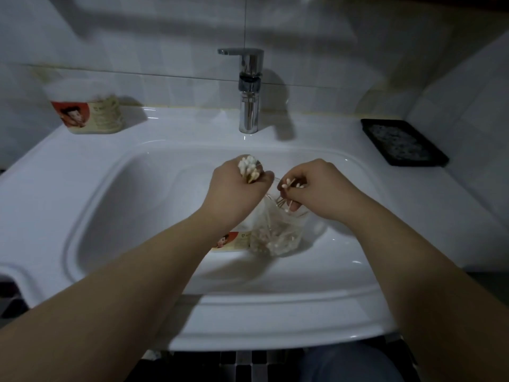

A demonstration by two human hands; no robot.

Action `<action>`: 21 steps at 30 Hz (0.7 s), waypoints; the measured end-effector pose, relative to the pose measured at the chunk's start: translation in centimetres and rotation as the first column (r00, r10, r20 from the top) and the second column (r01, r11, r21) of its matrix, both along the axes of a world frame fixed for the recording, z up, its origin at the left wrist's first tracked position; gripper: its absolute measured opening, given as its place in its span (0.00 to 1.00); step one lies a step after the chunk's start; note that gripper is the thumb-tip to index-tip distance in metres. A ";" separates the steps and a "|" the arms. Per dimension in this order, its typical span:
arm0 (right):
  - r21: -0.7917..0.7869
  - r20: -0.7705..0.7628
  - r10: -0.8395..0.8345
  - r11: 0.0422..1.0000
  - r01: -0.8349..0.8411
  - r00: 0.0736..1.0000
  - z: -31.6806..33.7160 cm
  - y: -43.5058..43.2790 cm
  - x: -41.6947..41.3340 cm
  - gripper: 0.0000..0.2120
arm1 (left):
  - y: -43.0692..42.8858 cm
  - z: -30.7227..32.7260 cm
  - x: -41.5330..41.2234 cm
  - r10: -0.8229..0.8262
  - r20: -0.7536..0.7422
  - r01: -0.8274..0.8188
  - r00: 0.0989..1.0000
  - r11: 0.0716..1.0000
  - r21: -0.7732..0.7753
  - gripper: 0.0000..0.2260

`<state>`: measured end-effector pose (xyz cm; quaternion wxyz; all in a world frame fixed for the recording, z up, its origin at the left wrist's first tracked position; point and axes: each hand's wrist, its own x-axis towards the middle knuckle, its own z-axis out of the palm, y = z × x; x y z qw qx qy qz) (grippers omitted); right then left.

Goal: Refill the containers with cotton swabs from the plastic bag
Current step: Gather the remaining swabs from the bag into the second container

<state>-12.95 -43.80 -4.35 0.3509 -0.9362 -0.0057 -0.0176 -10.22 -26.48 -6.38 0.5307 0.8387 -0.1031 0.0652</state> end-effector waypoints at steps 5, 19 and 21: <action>0.000 0.005 -0.004 1.000 0.004 1.000 0.2 0.1 0.0 0.05 | -0.2 0.5 -0.7 -0.053 0.263 0.034 0.963 0.997 0.076 0.08; 0.193 0.029 -0.080 0.978 0.073 0.996 0.5 -1.4 0.2 0.05 | 1.6 -1.8 1.6 -0.212 -0.055 0.192 0.976 0.709 0.679 0.07; 0.265 0.029 -0.086 0.961 0.075 0.996 0.6 -1.5 0.2 0.06 | 1.6 -1.8 1.6 -0.203 -0.098 0.215 0.974 0.707 0.673 0.07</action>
